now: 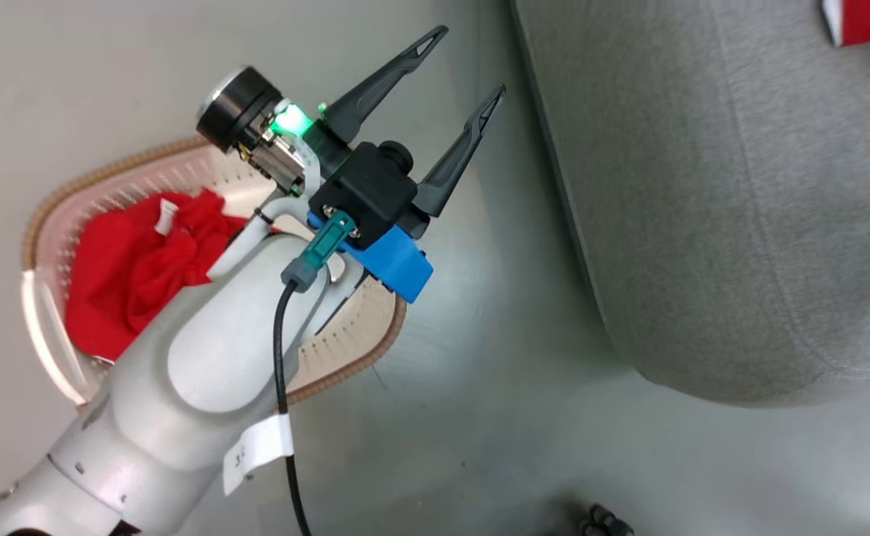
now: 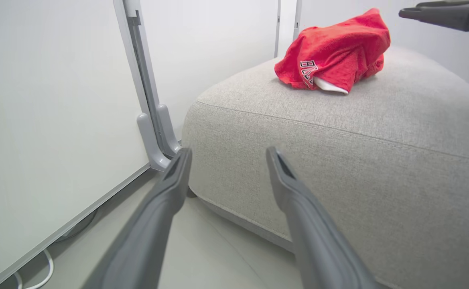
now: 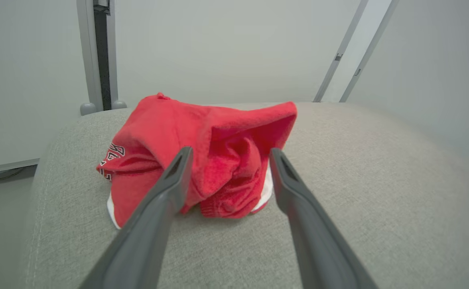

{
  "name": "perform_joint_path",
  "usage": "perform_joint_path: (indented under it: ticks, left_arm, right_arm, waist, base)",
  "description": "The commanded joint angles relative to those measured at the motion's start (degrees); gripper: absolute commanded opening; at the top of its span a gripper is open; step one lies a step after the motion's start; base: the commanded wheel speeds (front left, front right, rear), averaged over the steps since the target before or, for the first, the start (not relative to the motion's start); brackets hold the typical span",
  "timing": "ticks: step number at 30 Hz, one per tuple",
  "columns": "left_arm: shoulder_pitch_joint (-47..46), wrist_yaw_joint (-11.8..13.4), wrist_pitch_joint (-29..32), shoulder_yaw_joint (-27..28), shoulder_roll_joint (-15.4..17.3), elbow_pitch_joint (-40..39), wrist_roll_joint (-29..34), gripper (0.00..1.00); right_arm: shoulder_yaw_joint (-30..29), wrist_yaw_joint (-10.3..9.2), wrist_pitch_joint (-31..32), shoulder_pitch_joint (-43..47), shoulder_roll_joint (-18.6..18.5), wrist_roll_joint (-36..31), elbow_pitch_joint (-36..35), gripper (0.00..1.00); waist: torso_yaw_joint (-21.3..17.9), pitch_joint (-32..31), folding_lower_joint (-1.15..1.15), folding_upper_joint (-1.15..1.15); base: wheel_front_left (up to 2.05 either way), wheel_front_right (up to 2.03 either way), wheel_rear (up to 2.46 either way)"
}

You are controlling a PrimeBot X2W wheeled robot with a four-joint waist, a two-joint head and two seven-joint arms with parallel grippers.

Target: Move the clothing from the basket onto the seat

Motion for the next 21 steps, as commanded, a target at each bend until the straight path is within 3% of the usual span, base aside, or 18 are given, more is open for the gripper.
perform_joint_path:
  ticks: [1, 14, 21]
  left_arm:
    - [1.40, 0.62, -0.26, 1.00, -0.18, -0.64, -0.47, 1.00]
    - [15.47, 3.65, -0.28, 15.52, -2.35, -6.56, -1.61, 1.00]
    - [21.99, 3.17, -0.29, 24.41, -3.95, -8.76, -0.35, 1.00]
  right_arm:
    - [0.73, 0.01, -0.04, 1.90, 0.61, -0.14, -1.35, 1.00]
    - [13.26, 0.01, -0.04, 10.97, 2.88, -0.32, -13.46, 1.00]
    - [20.12, 0.01, -0.04, 13.73, 4.14, -0.67, -15.98, 1.00]
  waist:
    - [0.88, -4.53, 0.00, 0.00]
    - [7.63, -18.33, 0.00, 0.00]
    - [11.45, -22.92, 0.00, 0.00]
  base:
    - [0.00, 0.00, 0.00]
    - [0.00, 0.00, 0.00]
    - [0.00, 0.00, 0.00]
